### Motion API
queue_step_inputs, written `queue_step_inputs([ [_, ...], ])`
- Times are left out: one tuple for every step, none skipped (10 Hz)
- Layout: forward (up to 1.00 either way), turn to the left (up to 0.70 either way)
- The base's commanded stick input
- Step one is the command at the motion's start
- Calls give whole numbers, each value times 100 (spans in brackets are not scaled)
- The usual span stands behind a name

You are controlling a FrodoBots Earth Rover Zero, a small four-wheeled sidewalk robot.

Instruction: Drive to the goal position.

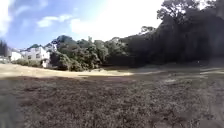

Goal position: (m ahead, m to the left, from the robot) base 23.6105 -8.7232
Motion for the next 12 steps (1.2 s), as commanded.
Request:
queue_step_inputs([
  [70, 0],
  [70, 0],
  [70, 0],
  [70, 0],
  [70, 0],
  [70, 0],
  [70, 0],
  [70, 0],
  [70, 0],
  [70, 0],
  [70, 0],
  [70, 0],
])
